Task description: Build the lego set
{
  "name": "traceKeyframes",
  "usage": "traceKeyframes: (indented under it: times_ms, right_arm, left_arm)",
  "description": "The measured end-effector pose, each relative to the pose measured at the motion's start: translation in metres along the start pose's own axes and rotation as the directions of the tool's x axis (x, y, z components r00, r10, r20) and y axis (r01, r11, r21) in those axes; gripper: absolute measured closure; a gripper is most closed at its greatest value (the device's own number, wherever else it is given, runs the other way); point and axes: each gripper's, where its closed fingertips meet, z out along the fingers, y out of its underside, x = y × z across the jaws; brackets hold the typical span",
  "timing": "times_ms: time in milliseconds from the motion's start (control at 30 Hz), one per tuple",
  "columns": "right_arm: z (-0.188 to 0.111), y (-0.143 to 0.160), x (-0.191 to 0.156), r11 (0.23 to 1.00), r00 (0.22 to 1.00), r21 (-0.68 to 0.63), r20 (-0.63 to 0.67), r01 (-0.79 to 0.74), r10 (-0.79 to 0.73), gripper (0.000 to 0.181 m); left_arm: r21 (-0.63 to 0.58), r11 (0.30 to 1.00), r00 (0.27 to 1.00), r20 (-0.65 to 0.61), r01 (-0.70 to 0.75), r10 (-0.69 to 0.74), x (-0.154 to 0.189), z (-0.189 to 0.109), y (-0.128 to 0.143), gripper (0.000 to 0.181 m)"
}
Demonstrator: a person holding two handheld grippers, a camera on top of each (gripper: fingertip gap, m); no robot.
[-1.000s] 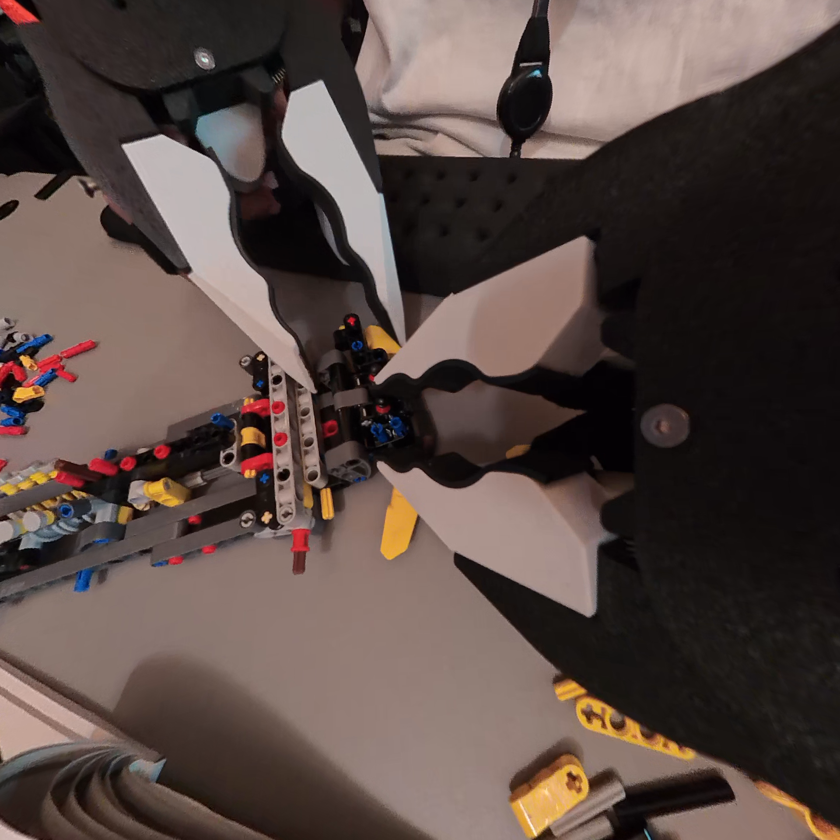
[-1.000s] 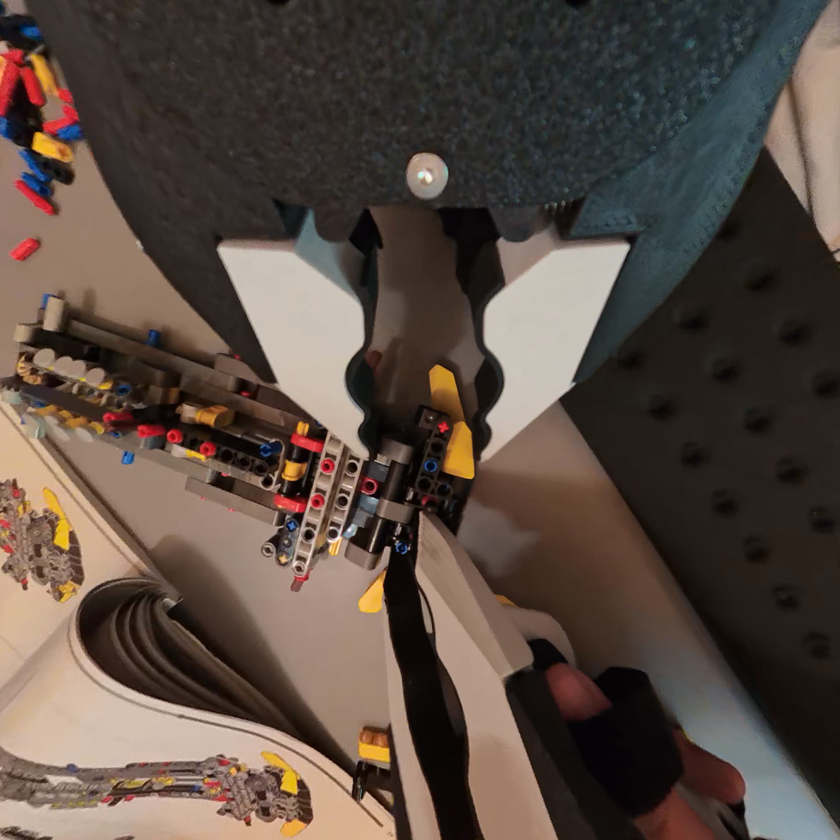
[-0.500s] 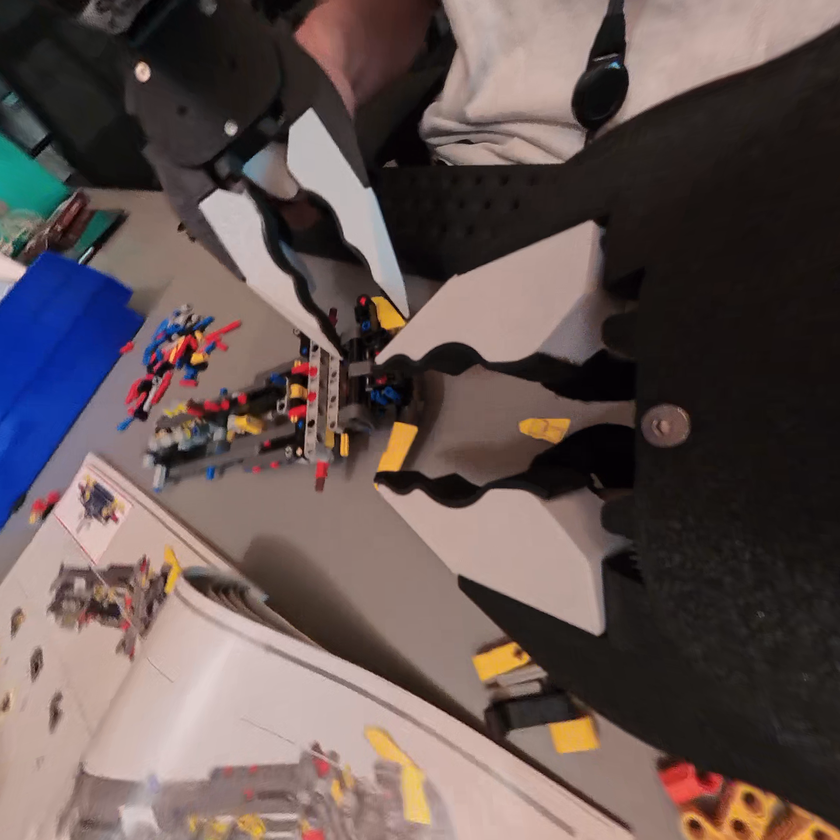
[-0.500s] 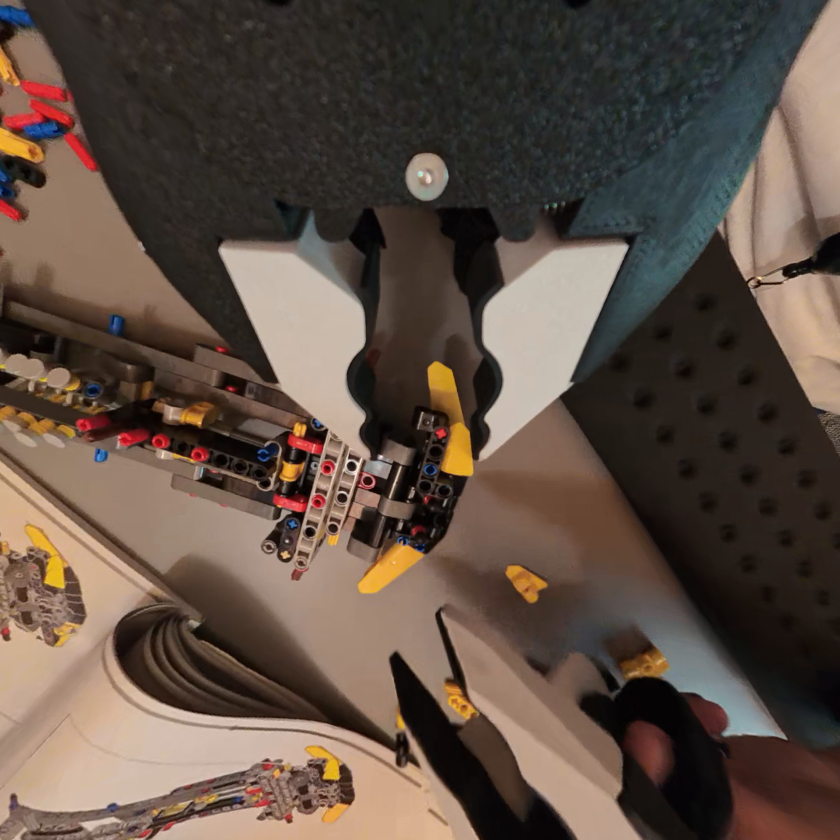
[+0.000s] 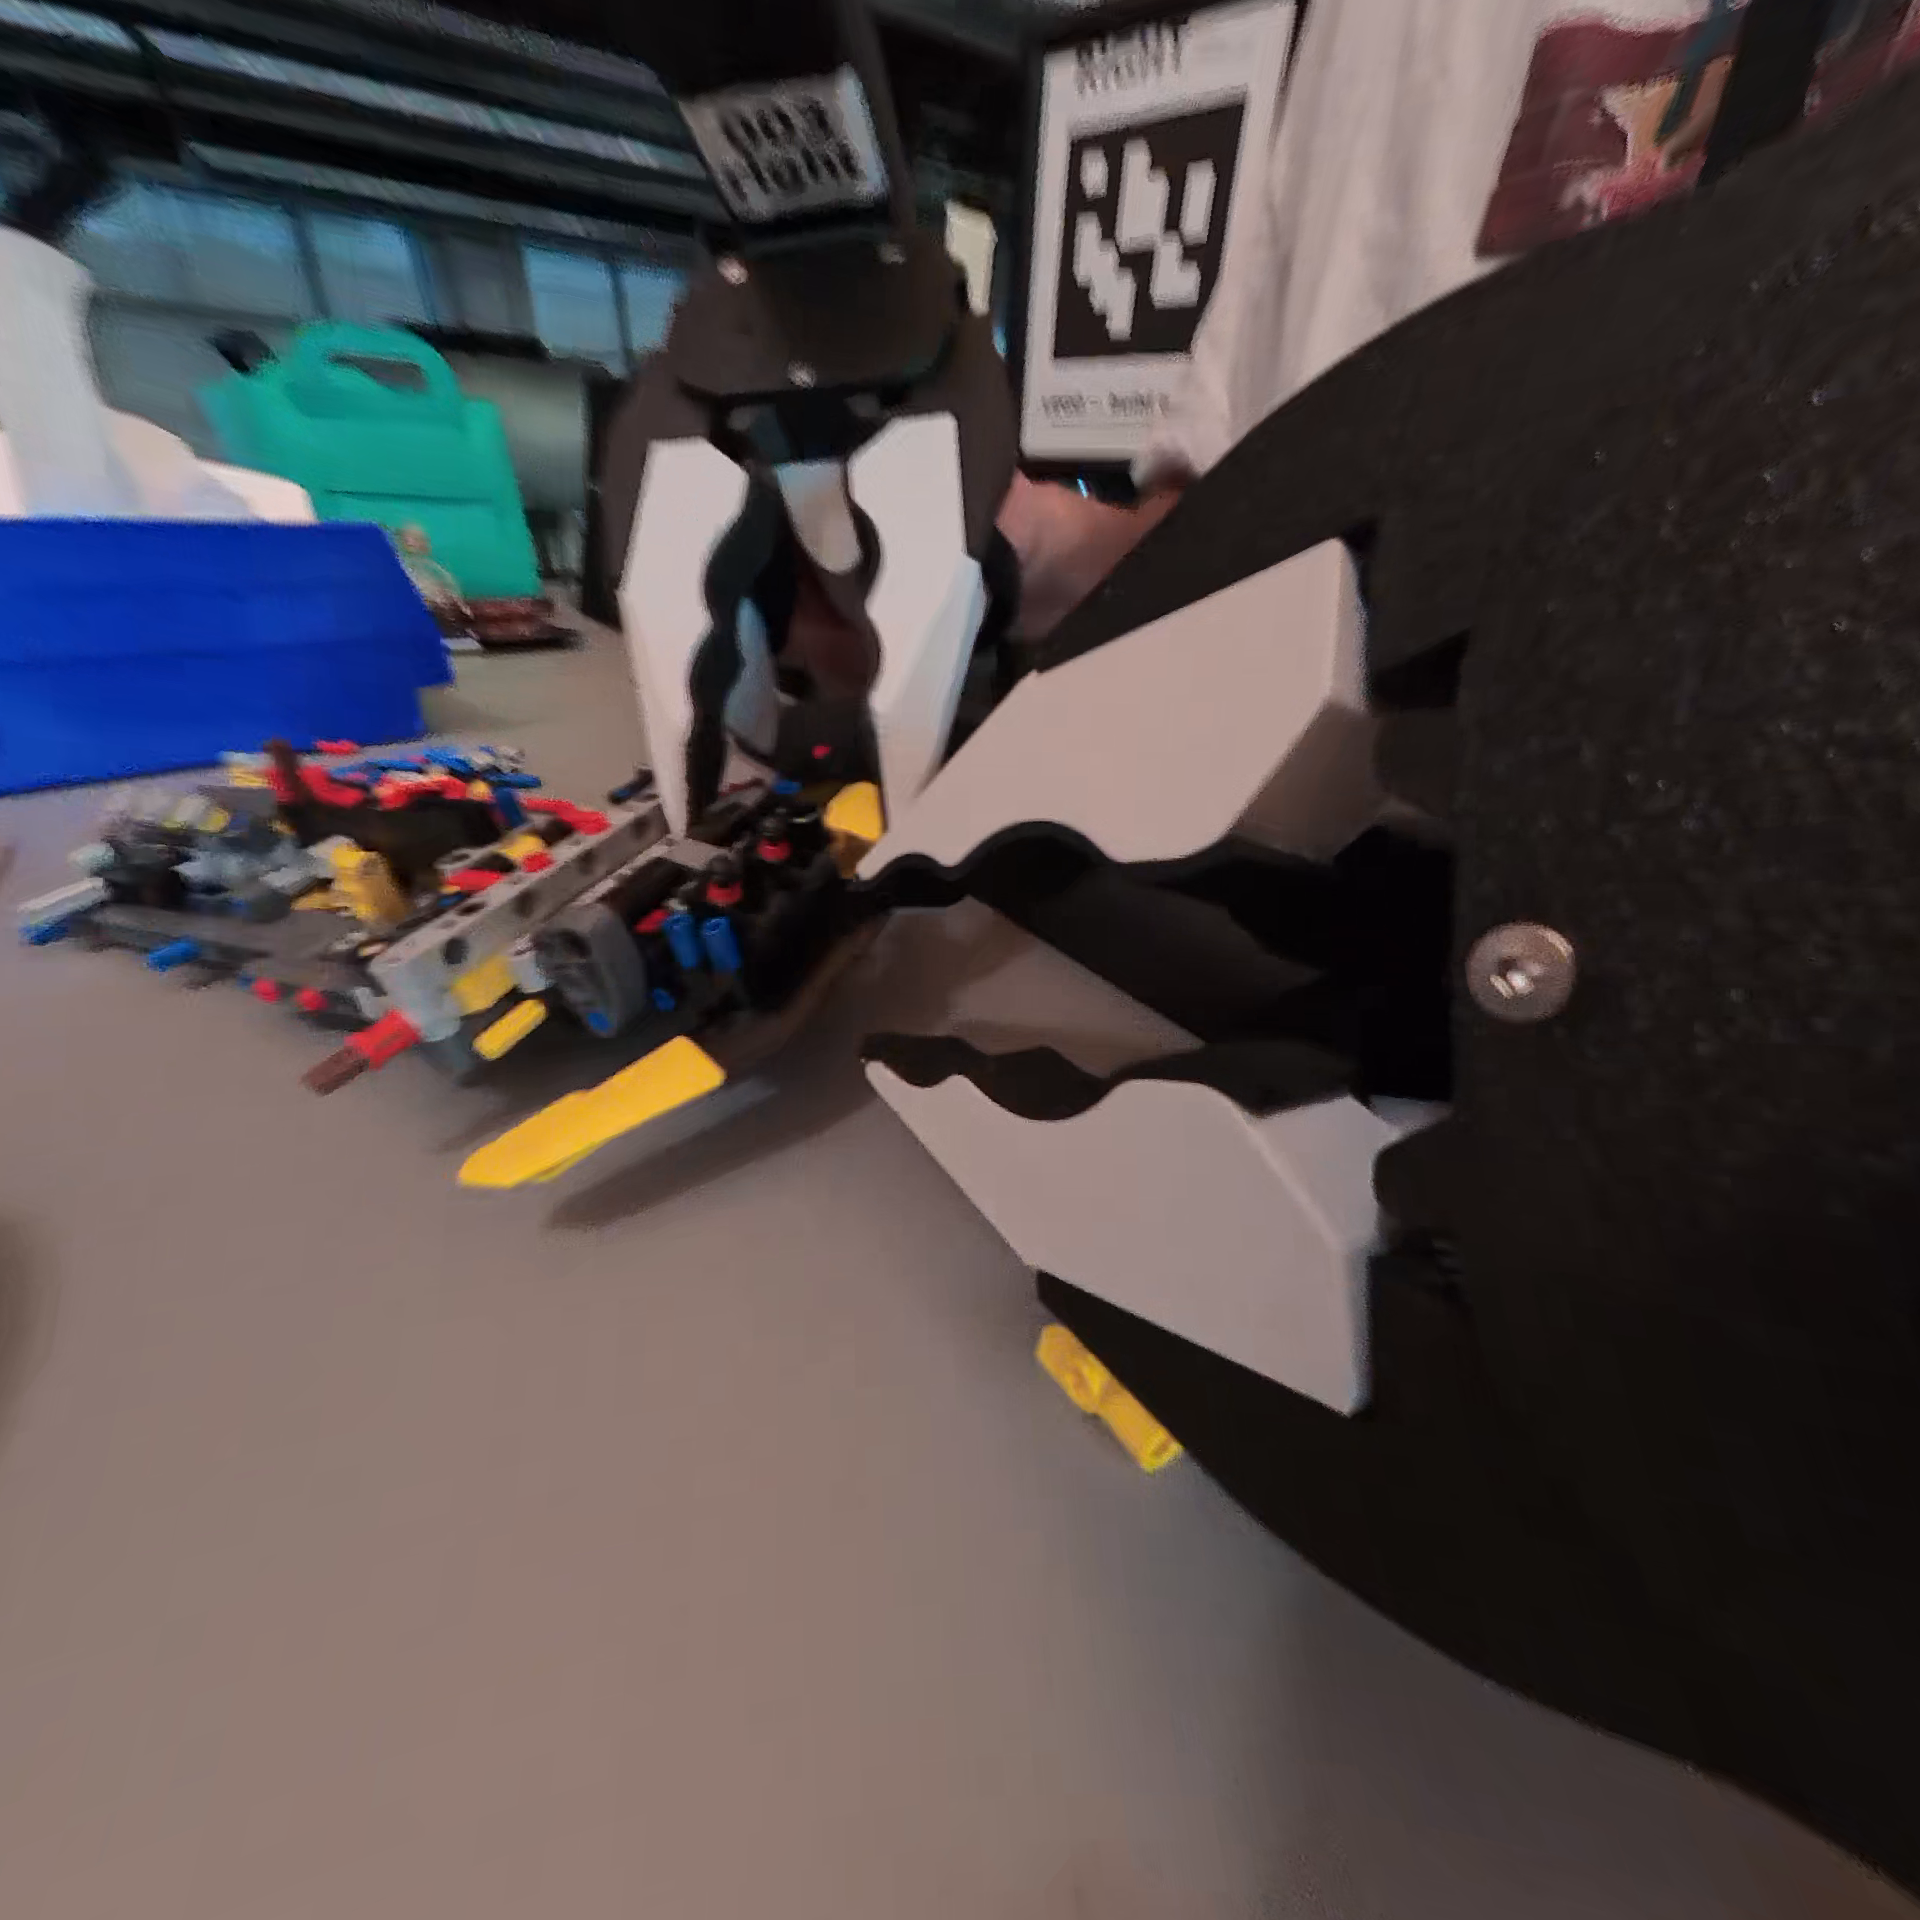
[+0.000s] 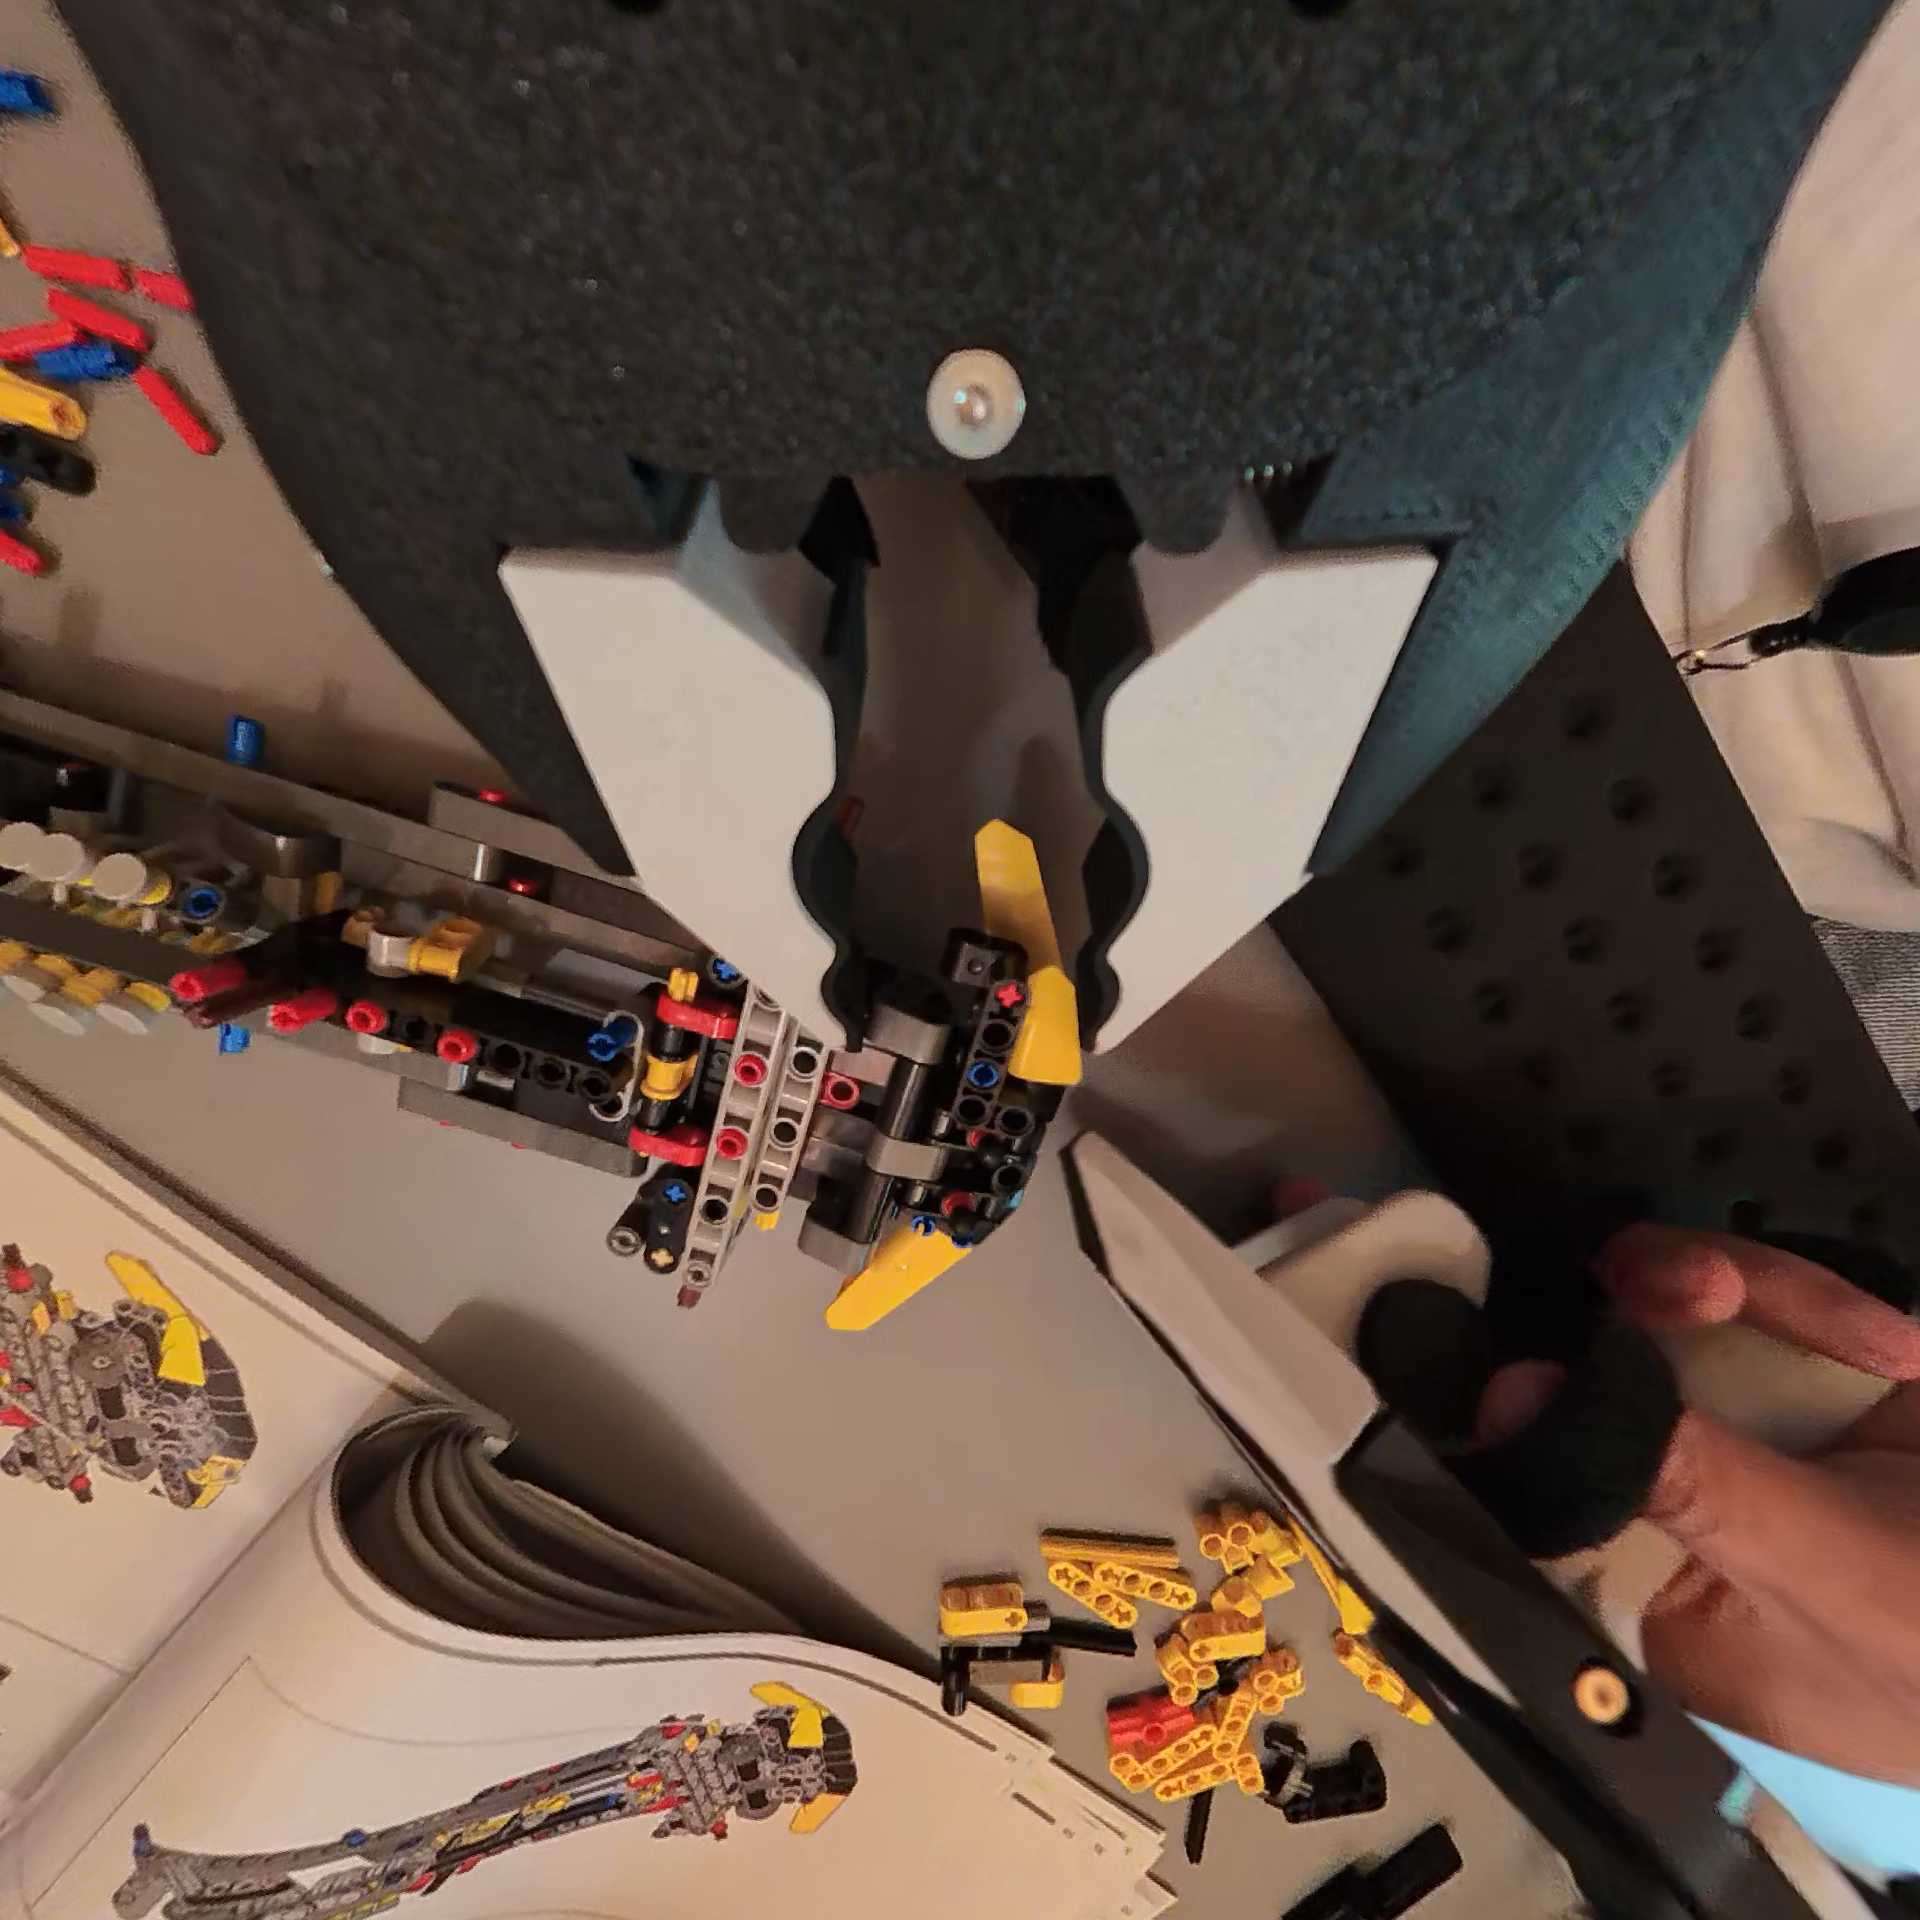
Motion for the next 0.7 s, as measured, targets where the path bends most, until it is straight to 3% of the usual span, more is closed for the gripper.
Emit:
traceKeyframes:
  times_ms: [67,233,300,333,433,567,700]
  right_arm:
    - [-0.003,0.0,-0.001,1.0,1.0,0.014,0.014,-0.016,0.016,0.142]
    - [-0.011,0.003,0.004,0.999,0.999,0.025,0.002,-0.032,0.032,0.142]
    - [-0.016,0.0,0.007,0.997,0.999,0.049,0.008,-0.053,0.052,0.142]
    - [-0.02,-0.003,0.008,0.995,0.998,0.071,0.018,-0.066,0.065,0.142]
    - [-0.036,-0.017,0.01,0.978,0.994,0.182,0.058,-0.103,0.094,0.142]
    - [-0.051,-0.025,0.015,0.95,0.997,0.302,0.036,-0.075,0.067,0.141]
    - [-0.064,-0.026,0.017,0.942,1.0,0.335,-0.018,-0.01,0.017,0.141]
  left_arm:
    - [0.017,0.997,0.995,-0.063,0.073,-0.072,0.005,0.003,-0.005,0.158]
    - [0.003,0.995,0.987,-0.128,0.1,-0.098,0.017,0.013,-0.008,0.156]
    - [0.02,0.995,0.981,-0.17,0.1,-0.096,0.022,0.012,-0.013,0.164]
    - [0.042,0.994,0.978,-0.186,0.104,-0.095,0.024,0.011,-0.017,0.18]
    - [0.08,0.995,0.953,-0.3,0.06,-0.033,0.045,0.005,-0.024,0.18]
    - [0.137,0.989,0.928,-0.358,-0.053,0.1,0.069,0.005,-0.027,0.179]
    - [0.17,0.98,0.896,-0.412,-0.102,0.165,0.088,0.008,-0.03,0.179]
